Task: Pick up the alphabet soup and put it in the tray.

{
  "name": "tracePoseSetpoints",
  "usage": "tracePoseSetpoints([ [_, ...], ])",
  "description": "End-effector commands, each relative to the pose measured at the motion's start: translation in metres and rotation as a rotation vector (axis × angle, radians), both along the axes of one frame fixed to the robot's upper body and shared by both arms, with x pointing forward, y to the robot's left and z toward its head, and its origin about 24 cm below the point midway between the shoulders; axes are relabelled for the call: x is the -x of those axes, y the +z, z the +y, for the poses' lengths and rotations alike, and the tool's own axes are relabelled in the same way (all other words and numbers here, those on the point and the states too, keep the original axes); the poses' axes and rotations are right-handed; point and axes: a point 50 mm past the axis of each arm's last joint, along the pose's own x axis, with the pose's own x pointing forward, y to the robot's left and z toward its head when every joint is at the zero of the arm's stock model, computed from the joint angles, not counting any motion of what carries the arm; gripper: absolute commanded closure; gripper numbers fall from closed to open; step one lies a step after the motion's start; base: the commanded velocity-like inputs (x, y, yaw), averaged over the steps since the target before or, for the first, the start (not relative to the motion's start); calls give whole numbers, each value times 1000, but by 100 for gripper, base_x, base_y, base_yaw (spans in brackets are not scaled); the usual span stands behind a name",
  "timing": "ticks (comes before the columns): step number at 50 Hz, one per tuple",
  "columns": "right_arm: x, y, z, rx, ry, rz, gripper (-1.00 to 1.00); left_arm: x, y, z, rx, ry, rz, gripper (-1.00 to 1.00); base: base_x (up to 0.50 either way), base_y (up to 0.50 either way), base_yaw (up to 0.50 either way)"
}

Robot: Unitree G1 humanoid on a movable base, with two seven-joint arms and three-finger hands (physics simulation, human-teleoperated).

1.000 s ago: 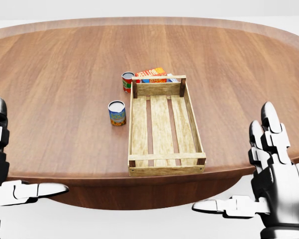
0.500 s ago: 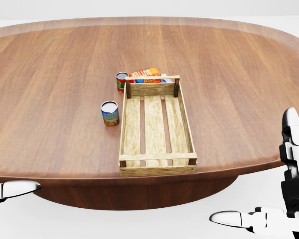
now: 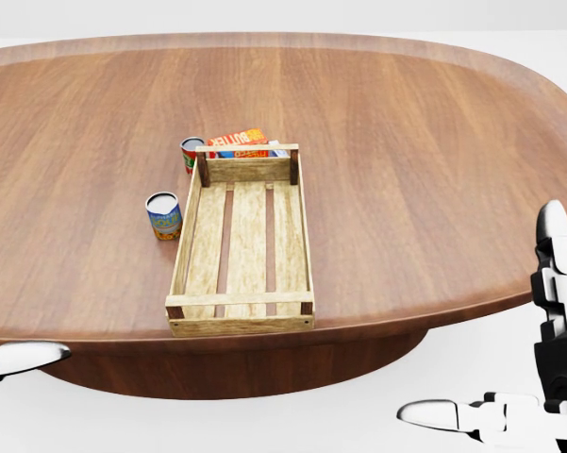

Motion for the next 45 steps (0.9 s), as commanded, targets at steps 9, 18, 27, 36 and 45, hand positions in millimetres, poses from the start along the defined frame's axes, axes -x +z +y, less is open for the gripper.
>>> tracePoseSetpoints([
  [9, 0, -2, 6, 15, 34, 15, -100, 0, 0, 0, 0, -2, 0, -100, 42, 0, 0],
  [18, -1, -3, 6, 9, 43, 18, -100, -1, -1, -1, -5, -7, 8, -100, 50, 0, 0],
  [27, 1, -2, 6, 11, 47, 13, -100, 1, 0, -2, -5, -9, 1, -100, 50, 0, 0],
  [36, 1, -1, 7, 13, 50, 10, -100, 1, 0, -1, -5, -7, -2, -100, 50, 0, 0],
  [45, 1, -1, 7, 10, 52, 13, -100, 1, 0, -2, -6, -11, 1, -100, 50, 0, 0],
])
